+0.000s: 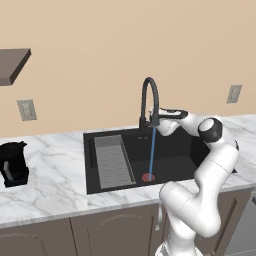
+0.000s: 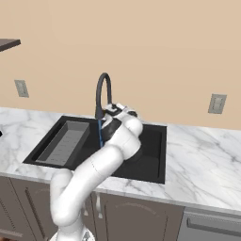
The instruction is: Turn on the sink faucet and place the jug under the water for a few seconds to fill it up.
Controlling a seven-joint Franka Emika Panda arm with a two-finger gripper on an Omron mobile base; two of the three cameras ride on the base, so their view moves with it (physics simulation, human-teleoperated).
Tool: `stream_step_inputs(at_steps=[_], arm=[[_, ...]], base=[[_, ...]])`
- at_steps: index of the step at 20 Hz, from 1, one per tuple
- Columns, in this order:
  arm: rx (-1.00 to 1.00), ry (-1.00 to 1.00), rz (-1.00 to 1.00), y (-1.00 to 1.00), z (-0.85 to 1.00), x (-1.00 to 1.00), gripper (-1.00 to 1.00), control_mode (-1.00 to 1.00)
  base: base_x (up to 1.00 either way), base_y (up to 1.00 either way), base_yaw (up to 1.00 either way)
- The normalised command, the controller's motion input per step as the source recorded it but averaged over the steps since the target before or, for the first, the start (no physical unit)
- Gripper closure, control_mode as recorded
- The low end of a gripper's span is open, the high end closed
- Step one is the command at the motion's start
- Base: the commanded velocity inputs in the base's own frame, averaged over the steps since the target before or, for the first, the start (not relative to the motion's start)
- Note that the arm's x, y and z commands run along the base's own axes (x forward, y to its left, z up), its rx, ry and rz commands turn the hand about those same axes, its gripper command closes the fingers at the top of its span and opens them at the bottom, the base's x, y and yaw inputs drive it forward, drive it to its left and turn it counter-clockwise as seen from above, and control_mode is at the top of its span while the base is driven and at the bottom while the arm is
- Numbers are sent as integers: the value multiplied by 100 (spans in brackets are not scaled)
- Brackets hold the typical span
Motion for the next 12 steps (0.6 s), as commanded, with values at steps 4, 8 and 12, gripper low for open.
stream_step_inputs(at_steps=[4, 8, 12], arm=[[1, 10, -6, -9, -14, -1, -100, -100], [0, 12, 0, -13, -9, -2, -100, -100], [0, 2, -2, -59, 7, -37, -100, -100]], base=[[0, 0, 0], [0, 0, 0], [0, 0, 0]])
